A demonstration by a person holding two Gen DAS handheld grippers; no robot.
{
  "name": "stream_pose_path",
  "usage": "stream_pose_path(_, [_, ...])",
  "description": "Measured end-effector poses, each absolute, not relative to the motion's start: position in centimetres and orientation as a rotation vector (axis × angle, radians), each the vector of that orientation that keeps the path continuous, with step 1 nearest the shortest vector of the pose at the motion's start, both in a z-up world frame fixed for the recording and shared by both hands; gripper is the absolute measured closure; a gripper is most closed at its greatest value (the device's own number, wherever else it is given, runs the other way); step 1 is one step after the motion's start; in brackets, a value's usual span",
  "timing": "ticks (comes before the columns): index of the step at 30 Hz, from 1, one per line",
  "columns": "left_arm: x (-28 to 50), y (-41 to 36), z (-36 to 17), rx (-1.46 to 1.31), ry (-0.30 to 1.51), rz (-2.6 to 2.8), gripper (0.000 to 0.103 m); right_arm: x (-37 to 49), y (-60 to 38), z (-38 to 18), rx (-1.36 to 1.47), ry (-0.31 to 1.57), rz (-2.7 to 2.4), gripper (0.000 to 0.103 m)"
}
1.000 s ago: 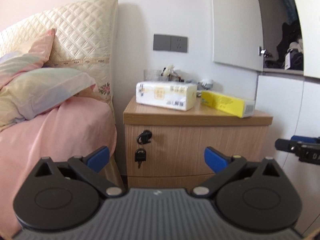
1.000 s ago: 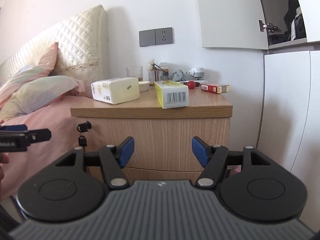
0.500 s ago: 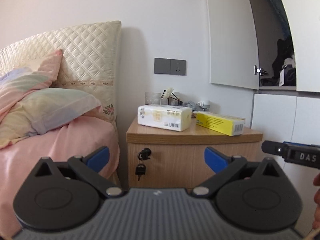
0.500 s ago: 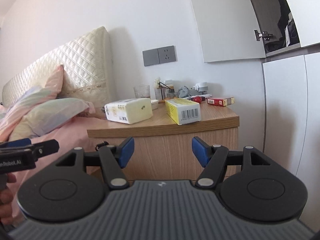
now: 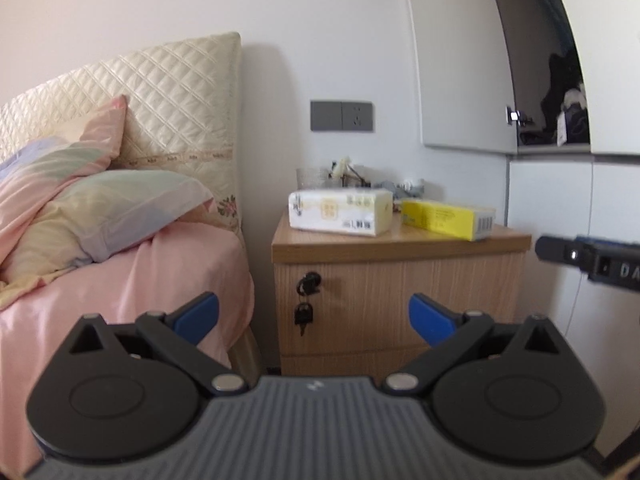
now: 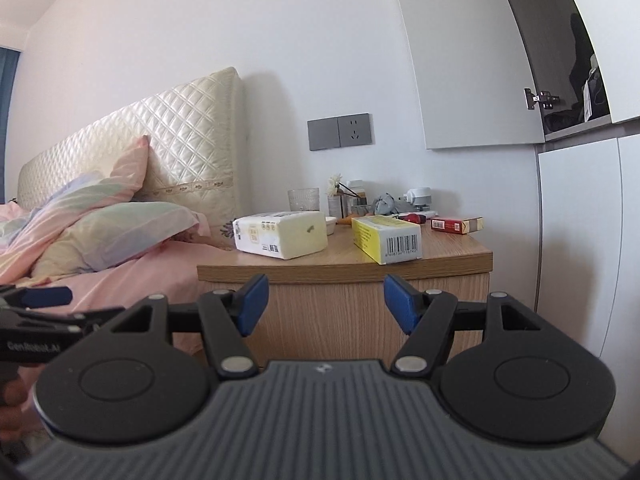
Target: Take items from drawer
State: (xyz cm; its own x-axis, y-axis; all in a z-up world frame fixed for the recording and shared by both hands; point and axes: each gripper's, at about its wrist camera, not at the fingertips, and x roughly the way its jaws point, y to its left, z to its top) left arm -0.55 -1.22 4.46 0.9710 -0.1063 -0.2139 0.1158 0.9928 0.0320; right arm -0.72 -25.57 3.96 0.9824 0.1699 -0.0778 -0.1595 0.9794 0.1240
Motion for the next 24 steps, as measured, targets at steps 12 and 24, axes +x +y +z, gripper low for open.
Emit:
stream_pose_path(12, [-0.37,-1.02,4.15,0.059,0.244,-0.112,0.0,-0.94,-25.93,3.57,0.122,0.103,0.155,0.014])
stream_pose_path(24, [-0.12,-1.0,4.0,0.061,0.273,-0.111,0.0,-0.74,-25.82,3.26,0.114,0.123,0.14,0.008])
